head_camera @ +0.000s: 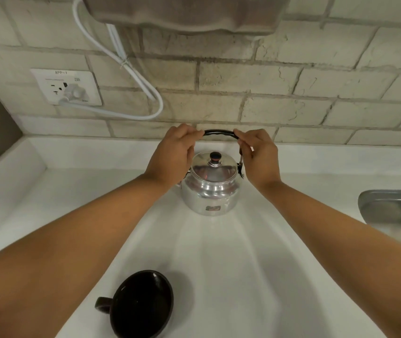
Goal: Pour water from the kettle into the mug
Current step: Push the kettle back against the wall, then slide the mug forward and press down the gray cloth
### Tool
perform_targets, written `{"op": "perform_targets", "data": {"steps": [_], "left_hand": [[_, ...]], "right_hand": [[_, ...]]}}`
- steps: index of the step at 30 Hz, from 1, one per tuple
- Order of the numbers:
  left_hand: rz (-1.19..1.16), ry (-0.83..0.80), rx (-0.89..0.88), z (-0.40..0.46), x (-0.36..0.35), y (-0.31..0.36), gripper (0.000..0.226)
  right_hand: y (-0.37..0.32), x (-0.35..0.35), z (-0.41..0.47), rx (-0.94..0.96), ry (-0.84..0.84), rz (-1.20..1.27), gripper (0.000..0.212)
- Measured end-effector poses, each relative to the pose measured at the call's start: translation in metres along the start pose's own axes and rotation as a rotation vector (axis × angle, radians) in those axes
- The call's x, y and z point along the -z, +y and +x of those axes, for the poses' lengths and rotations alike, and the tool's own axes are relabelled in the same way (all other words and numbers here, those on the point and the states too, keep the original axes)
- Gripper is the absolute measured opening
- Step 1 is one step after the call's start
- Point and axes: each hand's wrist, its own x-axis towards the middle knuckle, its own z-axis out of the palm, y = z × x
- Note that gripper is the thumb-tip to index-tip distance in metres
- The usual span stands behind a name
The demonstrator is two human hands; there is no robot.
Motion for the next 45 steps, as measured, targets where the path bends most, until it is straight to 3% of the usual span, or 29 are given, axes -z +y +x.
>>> {"op": "perform_targets", "data": {"steps": [10, 16, 21, 27, 33, 37, 41, 43, 45], "left_hand": [[-0.037, -0.215, 0.282, 0.029, -0.01, -0.012, 0.035], [-0.05, -0.361, 0.42, 0.035, -0.014, -0.02, 0.028], [-0.068, -0.373, 0.46, 0.034, -0.013, -0.018, 0.028], [-0.129, -0.389, 0.477, 0.023, 0.029, 0.005, 0.035], [-0.218, -0.243, 0.505, -0.028, 0.122, 0.055, 0.028], [-0.252, -0.144, 0.481, -0.1, 0.174, 0.088, 0.027], [-0.155, -0.051, 0.451, -0.195, 0.208, 0.116, 0.025], [-0.069, -0.071, 0.445, -0.25, 0.216, 0.123, 0.026], [-0.004, -0.193, 0.51, -0.305, 0.218, 0.123, 0.038]], "right_hand": [[0.004, -0.013, 0.032, -0.368, -0.214, -0.048, 0.03], [0.007, -0.02, 0.036, -0.472, -0.311, -0.106, 0.028], [0.007, -0.021, 0.034, -0.51, -0.316, -0.124, 0.026], [-0.023, 0.001, 0.023, -0.453, -0.259, -0.122, 0.034], [-0.12, 0.035, -0.025, -0.384, -0.299, 0.23, 0.021], [-0.192, 0.053, -0.088, -0.216, -0.434, 0.36, 0.019], [-0.237, 0.081, -0.17, -0.117, -0.366, 0.335, 0.02], [-0.249, 0.093, -0.219, -0.064, -0.328, 0.306, 0.018], [-0.257, 0.098, -0.269, -0.053, -0.398, 0.219, 0.023]]}}
